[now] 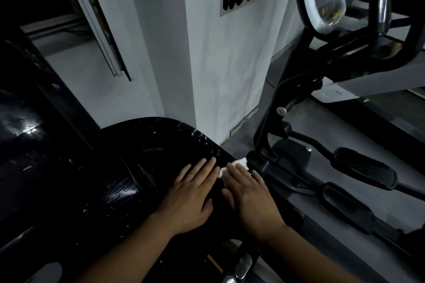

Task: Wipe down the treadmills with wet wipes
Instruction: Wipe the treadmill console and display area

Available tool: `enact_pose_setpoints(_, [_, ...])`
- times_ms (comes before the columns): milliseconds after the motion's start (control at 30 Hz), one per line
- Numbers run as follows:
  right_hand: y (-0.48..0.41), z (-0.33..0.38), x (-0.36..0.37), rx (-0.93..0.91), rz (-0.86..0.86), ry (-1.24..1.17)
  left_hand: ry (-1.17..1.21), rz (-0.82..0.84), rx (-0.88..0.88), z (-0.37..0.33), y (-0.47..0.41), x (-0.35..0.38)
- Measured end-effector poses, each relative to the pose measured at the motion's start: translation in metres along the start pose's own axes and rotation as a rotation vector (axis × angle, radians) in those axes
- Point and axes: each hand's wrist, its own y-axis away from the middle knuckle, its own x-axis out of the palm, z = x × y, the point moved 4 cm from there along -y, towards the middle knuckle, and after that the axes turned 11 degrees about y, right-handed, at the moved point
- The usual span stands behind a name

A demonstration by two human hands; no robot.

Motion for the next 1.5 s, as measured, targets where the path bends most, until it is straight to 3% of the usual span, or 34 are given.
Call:
enact_pose_setpoints(233, [-0.005,-0.005,-0.013,0.032,-0.096,-0.035,0.017,-0.001,-0.101,0.030,-0.007,-0.017])
enact_pose_setpoints(467, [-0.050,0.006,0.004,0.117,0.178,0.079,0.057,-0.019,-0.108,0.032,-0.007,-0.014])
enact_pose_setpoints(633, [-0.014,0.009,0.010,-0.118,0.110,0.289,0.057,-0.027,-0.110,0.031,-0.008,-0.014])
enact_pose_setpoints(800, [-0.048,0.002,0.005,0.078,0.218,0.205,0.074,-0.033,-0.098,0.033,-0.008,-0.012])
enact_pose_setpoints(1000, [-0.022,0.002,0.010,-0.196,0.150,0.314,0.091,-0.028,-0.129,0.033,-0.008,-0.015])
enact_pose_setpoints(1167, [-0.072,0.015,0.004,0.020,0.255,0.195,0.088,-0.008,-0.166,0.030,-0.009,-0.018])
enact_pose_setpoints(1367, [-0.035,0.010,0.010,-0.268,0.116,0.310,0.091,0.031,-0.206,0.031,-0.009,-0.018])
enact_pose_setpoints(1500, [-0.073,0.011,0.005,-0.069,0.250,0.186,0.080,0.043,-0.215,0.030,-0.008,-0.020])
